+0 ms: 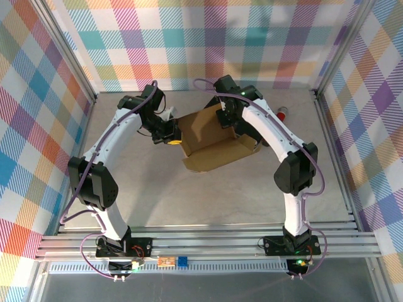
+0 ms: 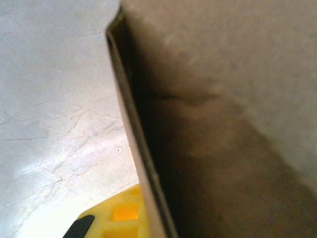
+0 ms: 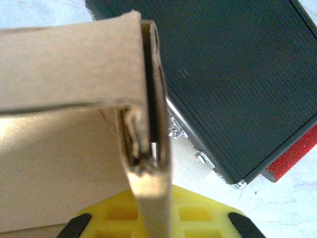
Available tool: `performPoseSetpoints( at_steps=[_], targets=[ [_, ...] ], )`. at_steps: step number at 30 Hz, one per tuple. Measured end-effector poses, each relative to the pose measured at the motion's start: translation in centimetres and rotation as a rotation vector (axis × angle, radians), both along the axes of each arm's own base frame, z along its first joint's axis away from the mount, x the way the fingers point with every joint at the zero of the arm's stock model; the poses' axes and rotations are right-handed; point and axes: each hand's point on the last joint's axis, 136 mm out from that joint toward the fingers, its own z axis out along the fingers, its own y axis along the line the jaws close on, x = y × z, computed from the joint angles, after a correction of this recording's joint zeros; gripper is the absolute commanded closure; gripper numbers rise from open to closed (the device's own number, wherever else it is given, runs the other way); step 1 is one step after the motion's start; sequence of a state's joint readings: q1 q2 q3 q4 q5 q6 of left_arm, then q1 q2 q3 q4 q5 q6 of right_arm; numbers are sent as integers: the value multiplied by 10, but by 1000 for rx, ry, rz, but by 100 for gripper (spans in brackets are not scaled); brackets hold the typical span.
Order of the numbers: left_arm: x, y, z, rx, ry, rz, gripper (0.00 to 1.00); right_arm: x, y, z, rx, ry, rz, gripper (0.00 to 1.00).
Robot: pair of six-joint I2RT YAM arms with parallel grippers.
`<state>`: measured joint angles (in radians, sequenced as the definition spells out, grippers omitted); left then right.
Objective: Fold the paper box
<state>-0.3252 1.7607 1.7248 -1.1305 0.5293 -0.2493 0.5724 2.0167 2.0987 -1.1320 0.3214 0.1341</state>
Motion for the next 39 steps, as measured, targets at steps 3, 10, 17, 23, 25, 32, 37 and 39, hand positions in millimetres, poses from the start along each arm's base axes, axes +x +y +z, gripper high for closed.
performPoseSetpoints(
  at_steps=[3, 10, 17, 23, 25, 32, 37, 39],
  targets=[
    [0, 0, 0, 0, -2, -2, 100, 3, -2, -1, -24, -11, -11, 100],
    [2, -1, 1, -3, -9, -1, 100, 2, -8, 11, -95, -55, -41, 100],
    [5, 0, 4, 0, -14, 19, 100, 2, -9, 21, -185, -105, -92, 100],
    [5, 0, 1, 28, -9, 40, 100, -1, -10, 22, -292, -150, -159, 100],
    [5, 0, 0, 34, -10, 44, 100, -1, -11, 24, -324, -165, -181, 100],
    [7, -4, 2, 32, -26, 44, 100, -2, -18, 25, -390, -192, -217, 100],
    [5, -2, 1, 40, -14, 53, 100, -2, -13, 20, -341, -154, -195, 100],
    [3, -1, -1, 47, -1, 56, 100, -2, -10, 17, -283, -116, -170, 91]
  ],
)
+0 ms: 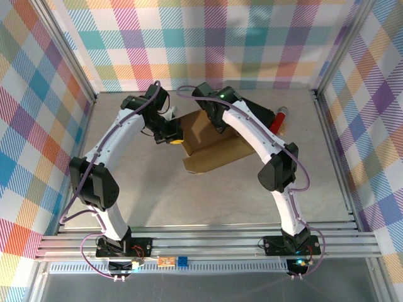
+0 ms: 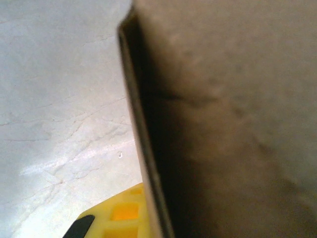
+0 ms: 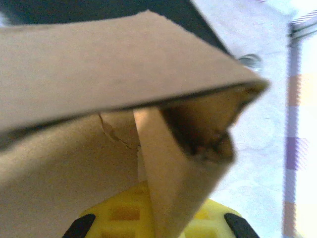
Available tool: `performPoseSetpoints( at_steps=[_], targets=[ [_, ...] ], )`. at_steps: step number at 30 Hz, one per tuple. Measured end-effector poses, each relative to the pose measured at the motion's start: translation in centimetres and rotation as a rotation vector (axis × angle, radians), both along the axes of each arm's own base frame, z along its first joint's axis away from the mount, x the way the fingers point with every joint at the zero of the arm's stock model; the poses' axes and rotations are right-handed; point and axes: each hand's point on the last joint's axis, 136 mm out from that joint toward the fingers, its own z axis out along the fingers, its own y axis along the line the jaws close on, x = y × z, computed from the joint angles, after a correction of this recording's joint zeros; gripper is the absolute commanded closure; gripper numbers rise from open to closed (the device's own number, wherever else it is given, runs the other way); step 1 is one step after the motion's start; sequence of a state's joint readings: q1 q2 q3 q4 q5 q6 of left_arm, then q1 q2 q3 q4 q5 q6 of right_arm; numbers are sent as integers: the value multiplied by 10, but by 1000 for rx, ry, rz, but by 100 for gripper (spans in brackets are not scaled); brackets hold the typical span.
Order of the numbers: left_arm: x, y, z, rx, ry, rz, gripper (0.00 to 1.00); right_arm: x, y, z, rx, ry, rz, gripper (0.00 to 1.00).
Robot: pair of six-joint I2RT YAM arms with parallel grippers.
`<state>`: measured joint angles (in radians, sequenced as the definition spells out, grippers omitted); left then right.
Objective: Fold the paper box
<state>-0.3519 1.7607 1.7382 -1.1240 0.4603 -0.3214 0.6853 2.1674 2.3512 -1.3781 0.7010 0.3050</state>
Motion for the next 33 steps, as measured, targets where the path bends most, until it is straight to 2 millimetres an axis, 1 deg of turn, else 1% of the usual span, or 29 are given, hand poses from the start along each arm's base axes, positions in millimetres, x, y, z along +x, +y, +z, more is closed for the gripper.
performPoseSetpoints(
  at_steps=[1, 2, 3, 7, 9, 15, 17, 18, 22, 25, 30, 33],
  targets=[
    [-1, 0, 0, 1, 3, 0, 100, 0, 1, 0, 33, 17, 10, 85],
    [-1, 0, 0, 1, 4, 1, 100, 0, 1, 0, 65, 34, 22, 80],
    [-2, 1, 1, 2, 9, 1, 100, 0, 0, 1, 96, 46, 30, 79],
    [-2, -1, 8, -13, 5, -3, 100, 4, 3, 5, 219, 90, 60, 78],
    [-2, -2, 10, -18, 2, -4, 100, 5, 3, 4, 254, 109, 67, 76],
    [-3, -2, 12, -20, 2, -5, 100, 4, 7, 4, 307, 135, 86, 73],
    [-3, -2, 13, -20, 2, -5, 100, 4, 8, 6, 315, 131, 91, 75],
    [-3, -2, 12, -20, 2, -5, 100, 5, 8, 8, 317, 127, 93, 78],
    [-3, -2, 13, -21, 1, -5, 100, 9, 6, 13, 301, 107, 99, 91],
    [0, -3, 16, -25, -13, -5, 100, 9, -1, 10, 254, 111, 95, 100],
    [-1, -3, 16, -25, -11, -6, 100, 12, -2, 7, 183, 84, 82, 100],
    [0, -3, 16, -25, -12, -5, 100, 11, -3, 11, 136, 54, 66, 100]
  ],
)
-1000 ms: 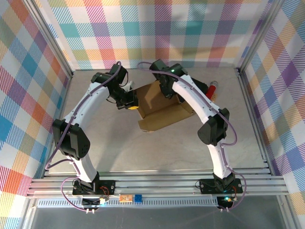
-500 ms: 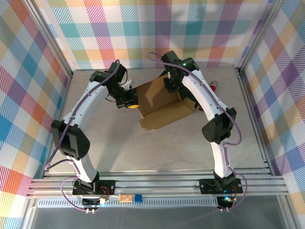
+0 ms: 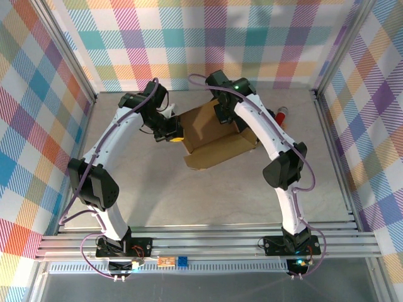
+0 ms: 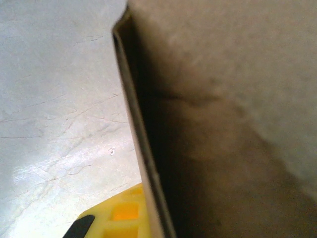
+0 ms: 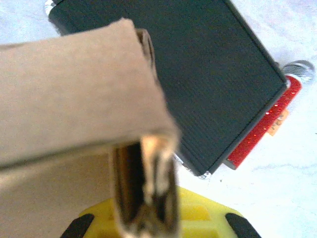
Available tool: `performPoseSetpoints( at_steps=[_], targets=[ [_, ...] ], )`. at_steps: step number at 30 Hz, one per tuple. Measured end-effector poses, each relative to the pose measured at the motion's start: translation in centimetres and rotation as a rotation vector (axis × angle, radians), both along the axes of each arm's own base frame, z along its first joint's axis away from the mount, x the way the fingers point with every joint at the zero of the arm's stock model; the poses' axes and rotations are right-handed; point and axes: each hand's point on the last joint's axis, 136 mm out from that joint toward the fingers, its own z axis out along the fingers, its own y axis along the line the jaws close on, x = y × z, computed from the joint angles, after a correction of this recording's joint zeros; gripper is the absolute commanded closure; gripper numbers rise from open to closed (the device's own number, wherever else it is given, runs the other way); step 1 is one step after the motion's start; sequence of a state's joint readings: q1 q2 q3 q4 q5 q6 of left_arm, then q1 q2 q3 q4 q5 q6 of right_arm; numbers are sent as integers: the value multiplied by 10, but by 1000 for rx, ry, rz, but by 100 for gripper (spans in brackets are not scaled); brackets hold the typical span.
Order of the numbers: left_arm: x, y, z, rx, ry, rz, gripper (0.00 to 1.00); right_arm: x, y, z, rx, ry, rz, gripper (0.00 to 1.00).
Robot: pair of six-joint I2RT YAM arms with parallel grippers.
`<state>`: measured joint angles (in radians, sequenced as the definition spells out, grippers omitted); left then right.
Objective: Fold the paper box
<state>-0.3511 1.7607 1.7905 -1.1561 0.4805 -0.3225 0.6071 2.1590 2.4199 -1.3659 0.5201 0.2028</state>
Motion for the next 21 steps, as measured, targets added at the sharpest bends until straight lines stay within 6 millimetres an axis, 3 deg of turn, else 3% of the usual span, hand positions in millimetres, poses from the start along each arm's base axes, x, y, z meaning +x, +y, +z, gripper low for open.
performPoseSetpoints(
  at_steps=[9, 21],
  targets=[
    [1, -1, 1, -3, -8, 0, 100, -6, -6, 11, -150, -94, -74, 100],
    [1, 0, 0, 4, -3, 4, 100, -6, -1, 9, -151, -99, -68, 99]
  ],
)
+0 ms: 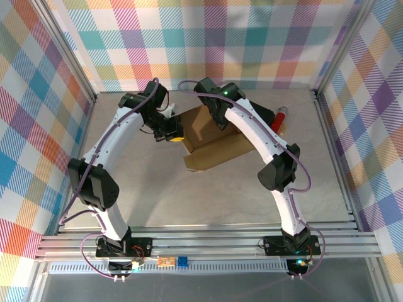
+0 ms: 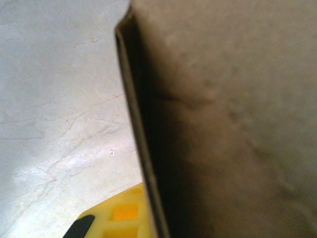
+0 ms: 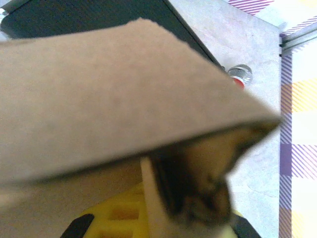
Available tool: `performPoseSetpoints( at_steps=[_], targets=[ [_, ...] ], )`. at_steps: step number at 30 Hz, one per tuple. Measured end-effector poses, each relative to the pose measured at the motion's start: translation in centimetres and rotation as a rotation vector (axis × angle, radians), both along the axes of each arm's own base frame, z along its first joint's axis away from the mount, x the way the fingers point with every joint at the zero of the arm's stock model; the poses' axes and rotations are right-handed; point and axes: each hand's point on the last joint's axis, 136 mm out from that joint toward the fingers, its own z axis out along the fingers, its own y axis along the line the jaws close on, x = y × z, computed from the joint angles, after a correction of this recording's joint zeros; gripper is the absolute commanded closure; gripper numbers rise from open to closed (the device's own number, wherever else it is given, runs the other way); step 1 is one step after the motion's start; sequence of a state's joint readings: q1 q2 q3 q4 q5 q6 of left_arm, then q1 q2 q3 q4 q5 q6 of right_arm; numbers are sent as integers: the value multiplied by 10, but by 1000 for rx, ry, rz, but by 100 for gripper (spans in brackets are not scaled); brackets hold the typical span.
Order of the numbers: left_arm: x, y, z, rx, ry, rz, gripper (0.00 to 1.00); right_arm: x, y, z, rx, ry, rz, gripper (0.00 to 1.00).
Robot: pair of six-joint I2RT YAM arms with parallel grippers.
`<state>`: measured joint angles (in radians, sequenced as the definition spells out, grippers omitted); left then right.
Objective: Fold the paper box
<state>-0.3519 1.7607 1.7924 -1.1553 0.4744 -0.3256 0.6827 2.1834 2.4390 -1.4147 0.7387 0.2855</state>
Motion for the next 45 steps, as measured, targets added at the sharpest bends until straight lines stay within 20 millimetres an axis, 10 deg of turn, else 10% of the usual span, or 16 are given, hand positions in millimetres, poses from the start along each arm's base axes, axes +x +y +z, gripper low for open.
performPoseSetpoints(
  at_steps=[6, 17, 30, 37, 45],
  targets=[
    [-5, 4, -2, 17, 22, 4, 100, -2, 8, -7, 130, 81, 45, 59],
    [-4, 3, -1, 15, 18, 4, 100, -8, 9, 39, 374, 50, 90, 45],
    [-3, 2, 2, 9, 13, 2, 100, 1, 9, 18, 334, 79, 100, 62],
    [-2, 2, 2, 7, 6, 2, 100, 12, 11, 3, 266, 76, 105, 100],
    [-1, 8, 0, 43, 0, 14, 100, 3, 12, 5, 200, 52, 70, 100]
  ],
)
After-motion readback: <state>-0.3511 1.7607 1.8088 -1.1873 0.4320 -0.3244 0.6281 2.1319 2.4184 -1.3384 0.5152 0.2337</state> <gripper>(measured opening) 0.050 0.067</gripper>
